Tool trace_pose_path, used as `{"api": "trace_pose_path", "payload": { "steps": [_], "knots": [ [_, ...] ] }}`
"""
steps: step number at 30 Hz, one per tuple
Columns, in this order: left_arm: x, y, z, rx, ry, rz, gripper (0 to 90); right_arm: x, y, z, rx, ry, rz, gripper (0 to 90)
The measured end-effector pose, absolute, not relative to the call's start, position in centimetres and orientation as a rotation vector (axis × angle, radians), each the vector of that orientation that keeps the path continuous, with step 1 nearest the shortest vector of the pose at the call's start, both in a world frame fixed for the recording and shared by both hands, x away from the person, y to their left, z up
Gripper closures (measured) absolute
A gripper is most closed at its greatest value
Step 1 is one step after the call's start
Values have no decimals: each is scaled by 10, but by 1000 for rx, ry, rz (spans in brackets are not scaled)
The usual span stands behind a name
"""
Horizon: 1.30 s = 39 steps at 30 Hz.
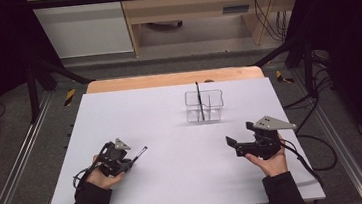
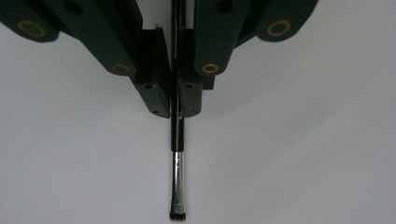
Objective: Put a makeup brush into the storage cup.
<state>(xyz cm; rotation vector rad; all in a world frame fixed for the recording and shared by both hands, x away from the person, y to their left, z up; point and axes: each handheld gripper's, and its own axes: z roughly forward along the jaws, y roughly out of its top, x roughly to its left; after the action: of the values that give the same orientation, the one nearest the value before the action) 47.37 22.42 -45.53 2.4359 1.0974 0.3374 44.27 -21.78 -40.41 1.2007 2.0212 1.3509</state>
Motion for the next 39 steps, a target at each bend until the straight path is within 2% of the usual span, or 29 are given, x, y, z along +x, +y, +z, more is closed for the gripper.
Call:
{"api": "trace_pose_path", "payload": {
  "steps": [7, 13, 20, 28, 39],
  "knots": [
    [475, 226, -454, 2416, 1105, 332, 818, 443, -218, -404, 1200, 2021, 1350, 97],
    [475, 228, -444, 2398, 1076, 315, 690, 442, -219, -403, 1201, 2018, 1355, 97],
    [484, 221, -433, 2475, 1029, 313, 614, 442, -219, -400, 1198, 2015, 1363, 97],
    [497, 208, -436, 2606, 1012, 289, 627, 442, -220, -399, 1194, 2011, 1371, 97],
    [498, 209, -443, 2633, 1021, 230, 733, 442, -219, -399, 1195, 2020, 1370, 97]
  ]
}}
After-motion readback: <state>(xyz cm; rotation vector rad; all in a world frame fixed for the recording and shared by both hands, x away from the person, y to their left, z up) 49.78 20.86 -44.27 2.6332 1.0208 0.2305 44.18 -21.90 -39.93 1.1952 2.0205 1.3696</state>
